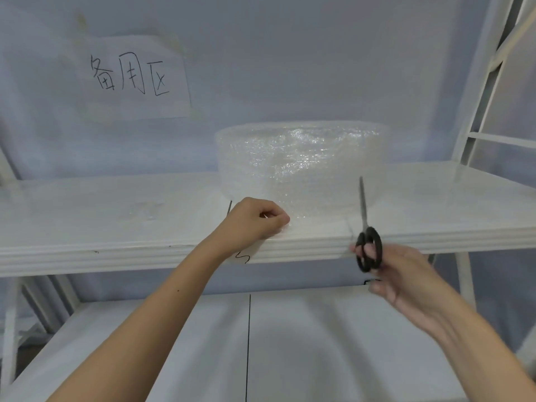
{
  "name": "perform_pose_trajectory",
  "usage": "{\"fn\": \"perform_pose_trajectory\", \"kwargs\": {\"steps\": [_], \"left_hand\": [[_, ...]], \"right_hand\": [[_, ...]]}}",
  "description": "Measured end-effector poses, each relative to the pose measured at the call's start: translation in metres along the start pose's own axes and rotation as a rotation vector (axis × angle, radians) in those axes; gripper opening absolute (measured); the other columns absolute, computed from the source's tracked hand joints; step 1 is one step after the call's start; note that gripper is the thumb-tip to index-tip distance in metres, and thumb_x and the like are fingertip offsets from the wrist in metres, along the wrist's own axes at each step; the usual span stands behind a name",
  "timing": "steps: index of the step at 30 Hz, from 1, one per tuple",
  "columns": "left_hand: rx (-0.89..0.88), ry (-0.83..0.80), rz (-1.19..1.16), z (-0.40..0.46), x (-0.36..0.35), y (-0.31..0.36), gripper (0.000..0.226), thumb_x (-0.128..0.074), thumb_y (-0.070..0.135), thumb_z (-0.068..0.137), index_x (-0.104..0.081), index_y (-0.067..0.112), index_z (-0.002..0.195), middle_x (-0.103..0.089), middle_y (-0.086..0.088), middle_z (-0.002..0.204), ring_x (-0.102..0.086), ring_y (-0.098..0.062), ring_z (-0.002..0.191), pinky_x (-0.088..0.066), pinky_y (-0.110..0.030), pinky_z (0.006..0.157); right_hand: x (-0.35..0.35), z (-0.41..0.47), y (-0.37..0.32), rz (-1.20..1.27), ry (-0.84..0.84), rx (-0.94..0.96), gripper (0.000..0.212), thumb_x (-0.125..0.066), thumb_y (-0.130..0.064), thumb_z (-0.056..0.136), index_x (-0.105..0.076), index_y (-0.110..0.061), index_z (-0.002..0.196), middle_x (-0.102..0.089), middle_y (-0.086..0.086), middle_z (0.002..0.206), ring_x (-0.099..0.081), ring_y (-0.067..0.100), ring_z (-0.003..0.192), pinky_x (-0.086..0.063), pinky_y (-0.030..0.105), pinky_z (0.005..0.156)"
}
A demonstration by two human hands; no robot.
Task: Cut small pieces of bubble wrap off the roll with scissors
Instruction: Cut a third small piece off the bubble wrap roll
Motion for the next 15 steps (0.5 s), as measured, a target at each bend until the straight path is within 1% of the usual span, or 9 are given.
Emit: {"fn": "perform_pose_trajectory", "kwargs": {"steps": [1, 2, 3, 5, 7, 10, 11, 13, 15], "left_hand": [[0.007, -0.003, -0.023, 0.0, 0.0, 0.0, 0.014, -0.066, 0.019, 0.091, -0.074, 0.01, 0.086, -0.061, 0.014, 0.059, -0.056, -0.005, 0.06, -0.047, -0.018, 0.064], [0.016, -0.005, -0.046, 0.0, 0.0, -0.001, 0.014, -0.066, 0.019, 0.091, -0.074, 0.008, 0.087, -0.059, 0.014, 0.058, -0.055, -0.005, 0.059, -0.046, -0.017, 0.062], [0.023, -0.004, -0.065, 0.0, 0.001, -0.001, 0.014, -0.067, 0.018, 0.092, -0.074, 0.007, 0.088, -0.058, 0.013, 0.057, -0.055, -0.005, 0.058, -0.045, -0.015, 0.061], [0.027, -0.003, -0.076, 0.0, 0.0, -0.002, 0.014, -0.067, 0.017, 0.092, -0.074, 0.005, 0.089, -0.058, 0.011, 0.058, -0.054, -0.005, 0.057, -0.044, -0.014, 0.059], [0.02, -0.002, -0.048, 0.001, 0.0, -0.002, 0.015, -0.066, 0.018, 0.091, -0.073, 0.006, 0.087, -0.058, 0.008, 0.06, -0.053, -0.007, 0.057, -0.044, -0.016, 0.06], [0.014, 0.007, -0.01, 0.002, -0.001, -0.003, 0.015, -0.065, 0.021, 0.091, -0.072, 0.009, 0.085, -0.058, 0.009, 0.061, -0.053, -0.01, 0.059, -0.047, -0.023, 0.065], [0.014, 0.008, -0.011, 0.003, -0.001, -0.004, 0.015, -0.065, 0.021, 0.091, -0.072, 0.01, 0.084, -0.058, 0.01, 0.061, -0.053, -0.011, 0.06, -0.049, -0.026, 0.067], [0.012, 0.006, -0.019, 0.002, -0.001, -0.003, 0.016, -0.064, 0.022, 0.092, -0.072, 0.01, 0.085, -0.059, 0.01, 0.062, -0.054, -0.011, 0.062, -0.049, -0.027, 0.069], [0.017, 0.003, -0.043, 0.002, -0.001, -0.003, 0.016, -0.064, 0.023, 0.093, -0.073, 0.009, 0.089, -0.062, 0.008, 0.066, -0.056, -0.009, 0.064, -0.051, -0.025, 0.071]], "right_hand": [[-0.01, -0.003, 0.01, 0.026, -0.064, -0.05, 0.046, -0.096, -0.028, 0.033, -0.079, -0.006, 0.069, -0.065, 0.002, 0.066, -0.054, 0.003, 0.048, -0.043, 0.018, 0.033], [-0.018, -0.006, 0.02, 0.028, -0.12, -0.088, 0.043, -0.096, -0.026, 0.035, -0.078, -0.006, 0.069, -0.06, 0.005, 0.065, -0.051, 0.004, 0.047, -0.041, 0.019, 0.033], [-0.027, -0.009, 0.026, 0.017, -0.168, -0.115, 0.032, -0.091, -0.026, 0.044, -0.077, -0.008, 0.067, -0.053, 0.008, 0.068, -0.048, 0.006, 0.048, -0.04, 0.02, 0.034], [-0.041, -0.013, 0.036, -0.006, -0.232, -0.131, 0.022, -0.08, -0.033, 0.053, -0.073, -0.013, 0.06, -0.044, 0.015, 0.08, -0.044, 0.01, 0.051, -0.04, 0.022, 0.037], [-0.047, -0.013, 0.044, -0.015, -0.261, -0.124, 0.023, -0.078, -0.036, 0.054, -0.068, -0.016, 0.054, -0.046, 0.016, 0.085, -0.044, 0.013, 0.053, -0.042, 0.025, 0.039], [-0.049, -0.01, 0.056, -0.023, -0.294, -0.148, 0.035, -0.089, -0.036, 0.046, -0.065, -0.013, 0.057, -0.057, 0.013, 0.079, -0.046, 0.015, 0.054, -0.043, 0.026, 0.039], [-0.049, -0.011, 0.058, -0.038, -0.299, -0.163, 0.037, -0.089, -0.036, 0.046, -0.064, -0.012, 0.058, -0.059, 0.011, 0.077, -0.046, 0.016, 0.053, -0.043, 0.026, 0.038], [-0.053, -0.011, 0.06, -0.059, -0.325, -0.19, 0.034, -0.081, -0.036, 0.061, -0.059, -0.012, 0.053, -0.057, 0.01, 0.072, -0.044, 0.017, 0.051, -0.042, 0.027, 0.039], [-0.055, -0.01, 0.06, -0.058, -0.341, -0.201, 0.042, -0.071, -0.04, 0.077, -0.053, -0.014, 0.05, -0.054, 0.008, 0.067, -0.043, 0.017, 0.05, -0.042, 0.028, 0.04]]}}
Point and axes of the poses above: each hand's wrist, its own z-axis towards the middle knuckle, its own x-axis out of the back of the hand, y = z × x, the point moved 6 cm from there along z, towards the middle knuckle
